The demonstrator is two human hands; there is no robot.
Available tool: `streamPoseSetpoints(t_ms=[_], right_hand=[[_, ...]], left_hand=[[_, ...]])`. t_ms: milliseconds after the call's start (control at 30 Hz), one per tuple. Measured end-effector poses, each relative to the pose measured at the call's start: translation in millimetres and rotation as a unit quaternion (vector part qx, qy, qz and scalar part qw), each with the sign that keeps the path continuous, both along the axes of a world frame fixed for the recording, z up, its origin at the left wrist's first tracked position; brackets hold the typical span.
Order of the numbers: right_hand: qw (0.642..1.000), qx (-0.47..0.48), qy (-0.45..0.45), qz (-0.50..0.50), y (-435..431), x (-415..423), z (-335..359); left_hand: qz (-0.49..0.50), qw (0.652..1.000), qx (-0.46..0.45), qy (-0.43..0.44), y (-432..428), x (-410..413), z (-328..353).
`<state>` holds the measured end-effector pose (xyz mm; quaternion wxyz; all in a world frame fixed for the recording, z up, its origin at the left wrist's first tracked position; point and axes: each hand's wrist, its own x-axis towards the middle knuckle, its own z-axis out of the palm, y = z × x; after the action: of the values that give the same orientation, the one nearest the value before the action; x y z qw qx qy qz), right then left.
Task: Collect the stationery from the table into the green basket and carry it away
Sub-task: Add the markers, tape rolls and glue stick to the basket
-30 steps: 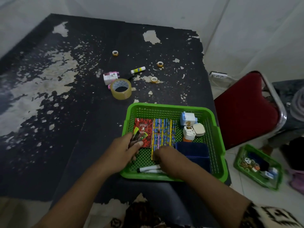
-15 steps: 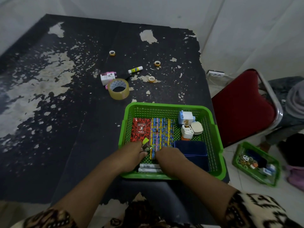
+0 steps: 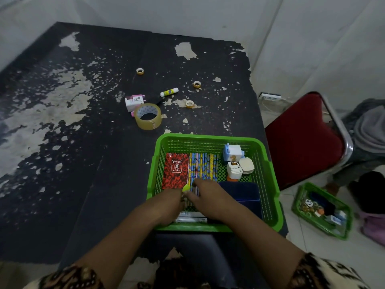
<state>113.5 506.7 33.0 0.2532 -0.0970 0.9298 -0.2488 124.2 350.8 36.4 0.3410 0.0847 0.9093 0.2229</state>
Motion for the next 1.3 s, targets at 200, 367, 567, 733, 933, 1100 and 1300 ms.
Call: streamPoseSetpoints(t_ms=[200,367,567,733,933,1100,1300], right_hand=[[0.986,-0.112,-0.058,-0.108,-13,-2,-1],[0.953,-0.185,-0.110,-0.212,-10,-4,0],[0.945,-0.187,-0.094,-0.250,-2,-5,1],[0.947,-0.174,-0.019,-0.269,9,-14,5],[0.963,-0.095,0.082,-0.238,19,-40,14],[0.970,-0.026,0.109,-0.214,23,-59,15],[0.985,-0.022,0.040,-0.167,5,-56,7]], left_hand=[[0.043,0.996,0.067,0.045,-3,2,3],[0.035,0.994,0.097,0.043,-3,8,1],[0.008,0.995,0.095,0.019,-9,3,3],[0.002,0.999,0.035,0.021,-8,1,-2],[-0.011,0.997,-0.072,-0.021,10,3,-10],[0.030,0.997,-0.064,0.005,8,2,-11],[0.060,0.996,-0.059,-0.029,5,-4,-12]])
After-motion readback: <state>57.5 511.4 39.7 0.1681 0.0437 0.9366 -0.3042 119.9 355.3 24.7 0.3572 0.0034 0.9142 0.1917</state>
